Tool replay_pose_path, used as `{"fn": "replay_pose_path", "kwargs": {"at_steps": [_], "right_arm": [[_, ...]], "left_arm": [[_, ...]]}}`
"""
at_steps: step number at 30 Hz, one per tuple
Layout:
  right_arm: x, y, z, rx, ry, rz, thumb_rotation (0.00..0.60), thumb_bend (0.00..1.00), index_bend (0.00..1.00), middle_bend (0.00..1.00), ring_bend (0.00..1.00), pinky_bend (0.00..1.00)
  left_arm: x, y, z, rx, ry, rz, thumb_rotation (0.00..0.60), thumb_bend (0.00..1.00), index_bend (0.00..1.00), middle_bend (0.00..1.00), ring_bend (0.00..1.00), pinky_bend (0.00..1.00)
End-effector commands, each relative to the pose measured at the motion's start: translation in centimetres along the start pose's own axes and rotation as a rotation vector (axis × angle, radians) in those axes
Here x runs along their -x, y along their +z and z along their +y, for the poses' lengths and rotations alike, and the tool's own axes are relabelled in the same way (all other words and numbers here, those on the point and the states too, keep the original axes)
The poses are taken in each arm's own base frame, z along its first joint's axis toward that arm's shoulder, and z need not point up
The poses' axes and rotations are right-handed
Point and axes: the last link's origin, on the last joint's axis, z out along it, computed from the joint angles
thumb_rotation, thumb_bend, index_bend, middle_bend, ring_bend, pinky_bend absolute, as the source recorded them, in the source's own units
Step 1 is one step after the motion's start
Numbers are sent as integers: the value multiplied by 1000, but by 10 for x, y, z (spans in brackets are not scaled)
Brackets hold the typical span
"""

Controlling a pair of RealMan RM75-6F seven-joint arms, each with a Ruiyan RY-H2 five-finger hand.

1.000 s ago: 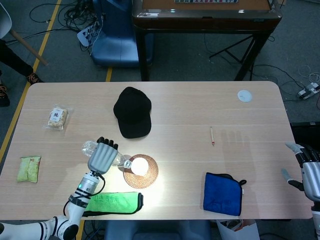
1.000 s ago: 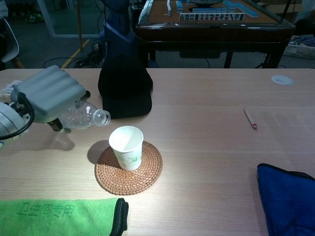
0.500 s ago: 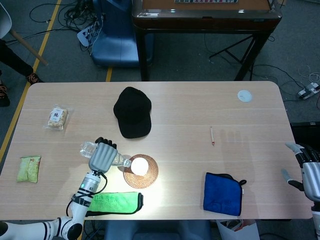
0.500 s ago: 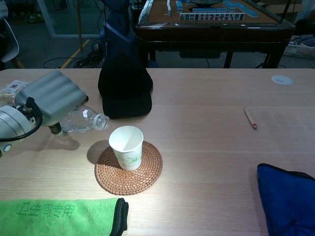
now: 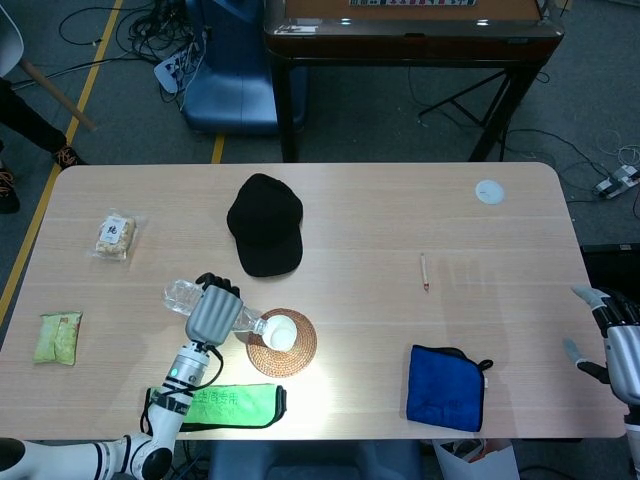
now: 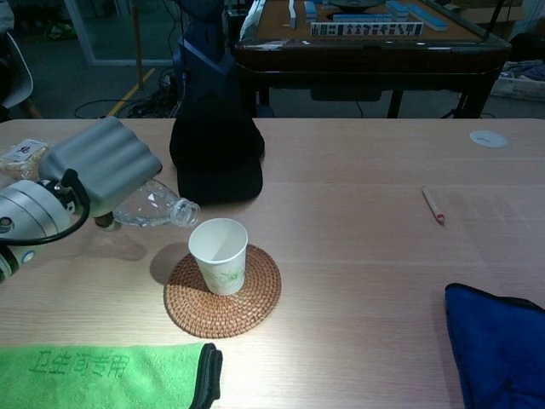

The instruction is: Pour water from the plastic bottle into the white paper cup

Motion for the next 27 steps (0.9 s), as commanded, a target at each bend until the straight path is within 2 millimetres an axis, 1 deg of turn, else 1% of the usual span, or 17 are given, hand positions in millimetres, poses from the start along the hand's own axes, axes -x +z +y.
{"fn": "replay_pose_path", "kwargs": {"at_steps": [1,11,27], "right_arm": [[0,0,0,0,0,1,600,265,218,254,156,260],[0,0,-1,-3,0,-1,600,265,218,254,156,260],[-2,-1,0,-3,5,7,600,265,218,254,156,260]], "left_arm": [[-1,1,1,-3,3,2,600,51,744,839,536,442],[-9,2,4,-2,21,10,600,51,744,839,536,442],[-8,4,5,-11,58,15,600,51,744,839,537,442]]}}
